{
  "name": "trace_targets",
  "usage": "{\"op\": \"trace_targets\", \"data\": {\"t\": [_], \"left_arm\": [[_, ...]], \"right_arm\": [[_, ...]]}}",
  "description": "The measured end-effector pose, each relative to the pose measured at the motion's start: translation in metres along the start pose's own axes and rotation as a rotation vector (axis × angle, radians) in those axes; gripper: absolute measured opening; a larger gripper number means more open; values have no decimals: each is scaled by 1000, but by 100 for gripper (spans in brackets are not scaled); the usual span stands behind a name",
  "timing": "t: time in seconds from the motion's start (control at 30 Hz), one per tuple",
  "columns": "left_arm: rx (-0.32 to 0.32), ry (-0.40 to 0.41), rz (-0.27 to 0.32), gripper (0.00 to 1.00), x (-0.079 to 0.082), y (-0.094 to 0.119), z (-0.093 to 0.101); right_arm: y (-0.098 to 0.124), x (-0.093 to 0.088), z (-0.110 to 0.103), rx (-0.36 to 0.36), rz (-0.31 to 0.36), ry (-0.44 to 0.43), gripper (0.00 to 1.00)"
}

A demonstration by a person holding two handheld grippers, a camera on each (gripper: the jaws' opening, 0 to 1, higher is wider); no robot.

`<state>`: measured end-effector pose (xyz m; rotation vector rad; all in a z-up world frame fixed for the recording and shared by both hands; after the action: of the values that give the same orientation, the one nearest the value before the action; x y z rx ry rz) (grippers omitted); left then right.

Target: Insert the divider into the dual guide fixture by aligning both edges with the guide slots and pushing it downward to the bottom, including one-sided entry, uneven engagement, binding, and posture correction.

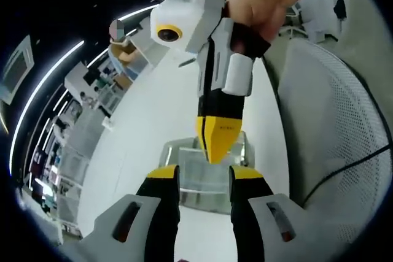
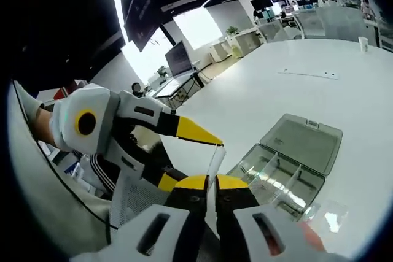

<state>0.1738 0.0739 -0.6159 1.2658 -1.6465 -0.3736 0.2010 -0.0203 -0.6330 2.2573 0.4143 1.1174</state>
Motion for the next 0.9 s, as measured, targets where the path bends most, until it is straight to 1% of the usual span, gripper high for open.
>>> {"op": "trace_targets", "data": {"t": [0.2, 0.37, 0.8, 0.9], "left_arm": [[8, 5, 2, 29, 0, 0, -1], [10, 2, -2, 29, 0, -2, 1], [37, -3, 1, 29, 1, -1, -2], [40, 0, 1, 30, 2, -1, -2]], "right_arm": [[0, 0, 1, 10, 12, -30, 0], [-1, -1, 2, 17, 3, -60, 0], [2, 1, 3, 27, 34, -115, 0], [2, 1, 2, 25, 40, -115, 0]]}}
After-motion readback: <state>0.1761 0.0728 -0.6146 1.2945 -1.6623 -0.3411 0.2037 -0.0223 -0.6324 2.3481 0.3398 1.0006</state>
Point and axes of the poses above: the point that each gripper's makers call its tool centre point, and the gripper's own axes: y roughly backward along the fingers, z roughly to its right, x roughly out of its top, the point moved 7 cm from there along y, roughly backward along the fingers, and after that the axes turned 11 degrees about -z, right-handed, at the moved point
